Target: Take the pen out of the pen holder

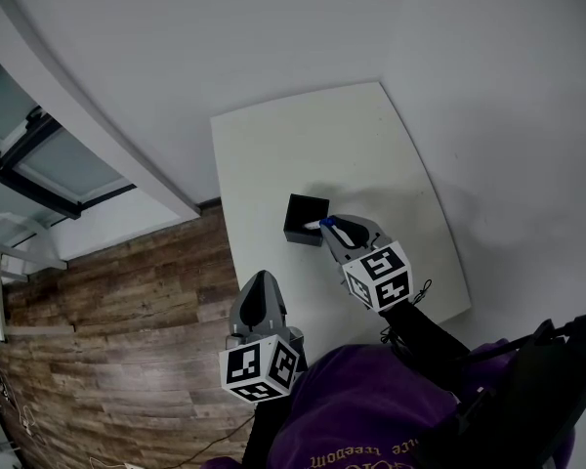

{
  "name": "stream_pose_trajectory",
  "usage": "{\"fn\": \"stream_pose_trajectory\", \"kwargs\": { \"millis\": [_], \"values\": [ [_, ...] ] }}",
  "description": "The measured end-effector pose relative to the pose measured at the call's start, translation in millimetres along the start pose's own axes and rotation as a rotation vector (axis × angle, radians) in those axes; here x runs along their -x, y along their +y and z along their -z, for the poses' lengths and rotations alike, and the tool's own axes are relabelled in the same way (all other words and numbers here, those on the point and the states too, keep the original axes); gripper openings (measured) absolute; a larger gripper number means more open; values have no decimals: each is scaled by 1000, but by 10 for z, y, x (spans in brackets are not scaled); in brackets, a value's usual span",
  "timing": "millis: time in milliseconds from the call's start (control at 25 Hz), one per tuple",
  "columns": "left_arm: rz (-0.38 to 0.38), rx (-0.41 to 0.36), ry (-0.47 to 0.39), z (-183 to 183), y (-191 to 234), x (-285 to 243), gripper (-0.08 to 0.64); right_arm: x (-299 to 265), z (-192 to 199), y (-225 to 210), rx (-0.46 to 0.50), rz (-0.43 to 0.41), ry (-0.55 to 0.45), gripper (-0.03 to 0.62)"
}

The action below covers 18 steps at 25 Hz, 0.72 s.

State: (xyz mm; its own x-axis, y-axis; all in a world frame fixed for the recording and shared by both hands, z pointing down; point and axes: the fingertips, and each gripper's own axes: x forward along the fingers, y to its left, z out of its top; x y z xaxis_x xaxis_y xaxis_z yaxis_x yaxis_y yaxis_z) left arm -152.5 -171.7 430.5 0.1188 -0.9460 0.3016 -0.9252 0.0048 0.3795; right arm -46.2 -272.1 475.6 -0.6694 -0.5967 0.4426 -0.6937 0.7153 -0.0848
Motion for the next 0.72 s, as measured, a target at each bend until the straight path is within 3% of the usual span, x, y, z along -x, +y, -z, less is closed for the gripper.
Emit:
{"fn": "stream_pose_trajectory", "kwargs": {
  "millis": [720],
  "values": [
    [5,0,-6,-8,-49,116,5,158,-147,17,3,15,-43,74]
  ]
}}
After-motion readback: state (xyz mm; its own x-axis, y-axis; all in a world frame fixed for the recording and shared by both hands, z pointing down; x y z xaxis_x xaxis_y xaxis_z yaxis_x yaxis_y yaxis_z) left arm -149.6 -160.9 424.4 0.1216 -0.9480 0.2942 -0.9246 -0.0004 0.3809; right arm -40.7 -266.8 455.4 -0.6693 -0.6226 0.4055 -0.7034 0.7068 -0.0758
